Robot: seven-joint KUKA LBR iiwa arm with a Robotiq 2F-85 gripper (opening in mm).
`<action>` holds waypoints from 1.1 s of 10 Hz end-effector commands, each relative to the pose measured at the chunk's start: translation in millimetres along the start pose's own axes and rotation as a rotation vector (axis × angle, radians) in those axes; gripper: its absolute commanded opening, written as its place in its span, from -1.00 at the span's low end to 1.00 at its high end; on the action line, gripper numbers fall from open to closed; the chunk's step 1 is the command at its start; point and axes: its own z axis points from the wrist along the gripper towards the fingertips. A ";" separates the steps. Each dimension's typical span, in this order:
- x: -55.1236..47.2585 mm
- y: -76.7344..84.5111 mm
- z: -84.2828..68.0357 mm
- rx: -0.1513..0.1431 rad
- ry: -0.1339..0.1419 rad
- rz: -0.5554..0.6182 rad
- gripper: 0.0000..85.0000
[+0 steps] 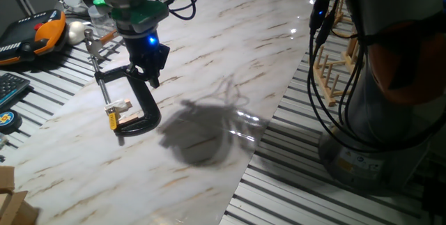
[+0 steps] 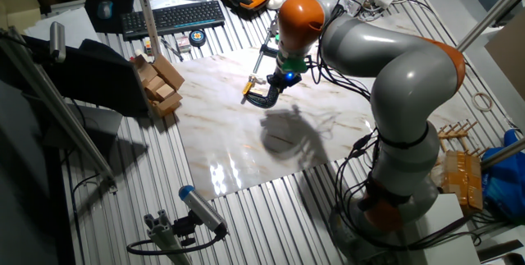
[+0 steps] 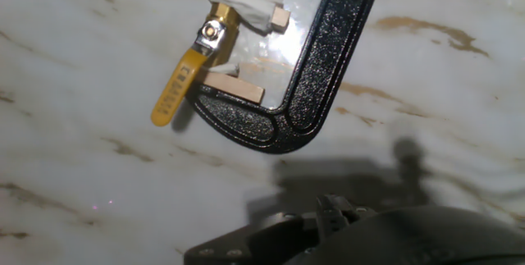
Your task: Turn off the water tap
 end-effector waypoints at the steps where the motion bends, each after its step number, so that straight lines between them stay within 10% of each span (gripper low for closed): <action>1: 0.1 0.1 1.2 0.001 0.001 0.011 -1.00; 11: -19.4 44.8 27.5 0.011 -0.014 0.064 -1.00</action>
